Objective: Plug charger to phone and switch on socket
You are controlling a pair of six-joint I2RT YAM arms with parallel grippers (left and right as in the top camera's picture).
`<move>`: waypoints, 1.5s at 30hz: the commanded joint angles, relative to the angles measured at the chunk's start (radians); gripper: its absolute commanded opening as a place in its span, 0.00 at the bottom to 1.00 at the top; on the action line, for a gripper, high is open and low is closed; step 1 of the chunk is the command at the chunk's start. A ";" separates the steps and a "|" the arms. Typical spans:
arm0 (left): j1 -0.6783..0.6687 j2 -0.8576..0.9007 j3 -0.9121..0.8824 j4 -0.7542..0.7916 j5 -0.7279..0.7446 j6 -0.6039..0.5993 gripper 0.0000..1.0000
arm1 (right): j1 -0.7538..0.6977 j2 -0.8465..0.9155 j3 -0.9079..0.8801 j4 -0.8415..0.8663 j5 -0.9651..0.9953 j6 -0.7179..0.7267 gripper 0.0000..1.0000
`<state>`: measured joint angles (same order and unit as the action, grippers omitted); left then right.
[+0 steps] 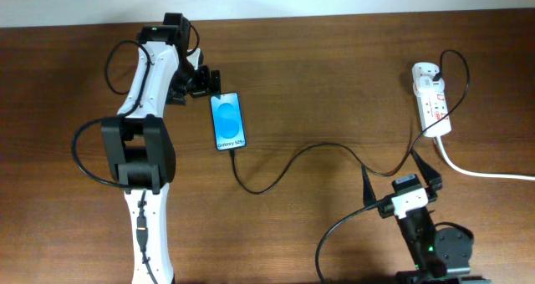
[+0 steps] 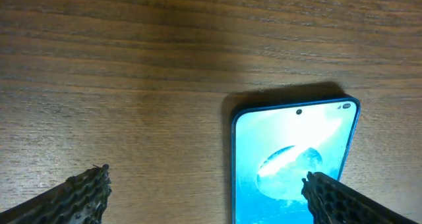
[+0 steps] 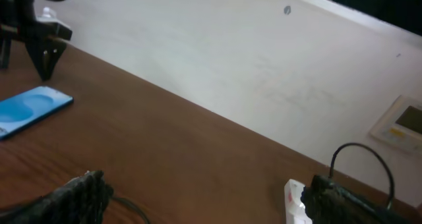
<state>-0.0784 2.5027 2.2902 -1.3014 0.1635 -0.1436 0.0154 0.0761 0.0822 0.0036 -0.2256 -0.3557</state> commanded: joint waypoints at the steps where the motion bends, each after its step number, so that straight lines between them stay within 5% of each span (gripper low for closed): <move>1: -0.002 0.016 0.015 -0.001 -0.007 -0.001 0.99 | -0.005 -0.058 -0.068 0.016 -0.006 -0.004 0.99; 36: -0.002 0.015 0.016 -0.003 -0.008 -0.001 0.99 | -0.005 -0.073 -0.077 -0.061 -0.005 0.080 0.98; 45: 0.001 -0.224 -0.006 0.062 -0.007 0.003 0.99 | -0.005 -0.073 -0.077 -0.061 -0.005 0.080 0.98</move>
<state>-0.0784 2.4760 2.2894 -1.2842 0.1635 -0.1432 0.0154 0.0154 0.0128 -0.0547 -0.2256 -0.2878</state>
